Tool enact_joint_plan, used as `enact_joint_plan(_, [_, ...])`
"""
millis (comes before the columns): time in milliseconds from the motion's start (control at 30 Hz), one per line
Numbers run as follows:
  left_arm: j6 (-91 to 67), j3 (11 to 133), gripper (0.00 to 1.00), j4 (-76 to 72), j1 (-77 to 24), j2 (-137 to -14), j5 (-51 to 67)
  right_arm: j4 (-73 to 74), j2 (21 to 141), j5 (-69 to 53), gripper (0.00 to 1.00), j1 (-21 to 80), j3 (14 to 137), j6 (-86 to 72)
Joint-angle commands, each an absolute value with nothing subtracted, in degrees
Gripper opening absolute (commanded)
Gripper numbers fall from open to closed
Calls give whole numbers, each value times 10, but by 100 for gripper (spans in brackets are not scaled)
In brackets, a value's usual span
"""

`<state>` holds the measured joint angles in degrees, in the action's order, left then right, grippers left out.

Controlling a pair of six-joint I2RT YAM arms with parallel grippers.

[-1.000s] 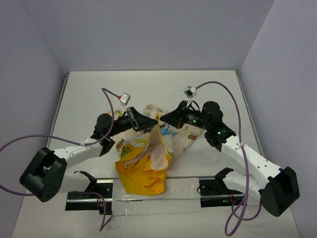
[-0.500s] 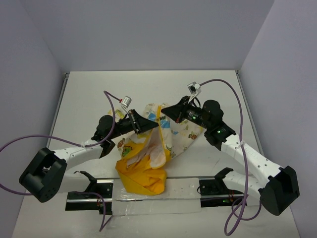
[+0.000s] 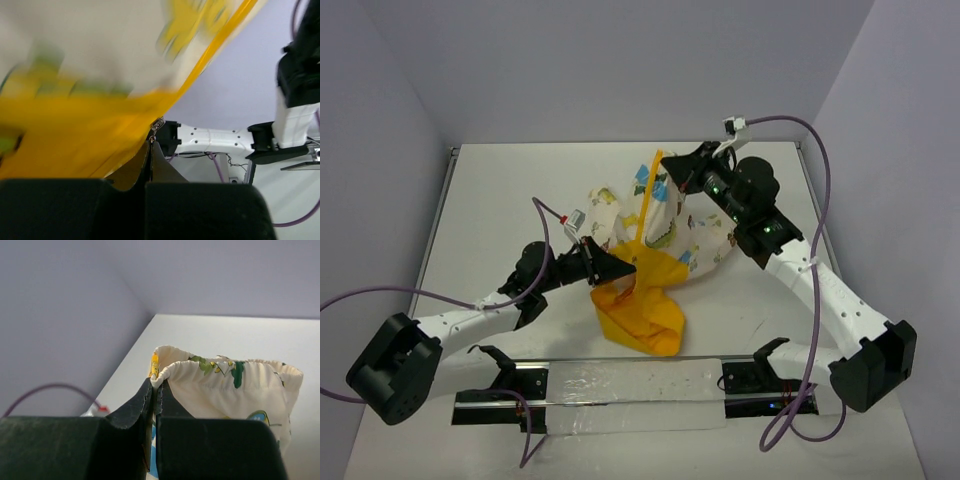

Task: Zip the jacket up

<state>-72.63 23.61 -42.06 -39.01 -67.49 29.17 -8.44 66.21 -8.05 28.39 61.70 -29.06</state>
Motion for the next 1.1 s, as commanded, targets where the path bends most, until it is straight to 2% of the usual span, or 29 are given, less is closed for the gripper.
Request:
enact_joint_plan(0, [-700,205,0,-336,-401,-631,308,-113,691,2,0,253,732,-266])
enact_joint_plan(400, [-758,125,0,-135,-446,-392,201,-106,761,14,0,205,844,-272])
enact_joint_plan(567, [-705,225,0,30,-445,-346,102,-105,746,3,0,206,834,-272])
enact_joint_plan(667, [-651,370,0,202,-430,-386,-41,-101,726,3,0,206,812,-270])
enact_joint_plan(700, [-649,377,0,210,-424,-405,-66,-101,725,3,0,206,803,-270])
enact_joint_plan(767, [-612,467,0,260,-402,-451,-111,-95,707,3,0,206,769,-269])
enact_joint_plan(1000, [-533,568,0,231,-317,-574,-149,-117,634,5,0,210,581,-310])
enact_joint_plan(1033, [-526,565,0,211,-308,-590,-147,-119,632,4,5,210,555,-310])
enact_joint_plan(1067, [-521,564,0,211,-297,-615,-131,-117,631,-4,14,210,534,-308])
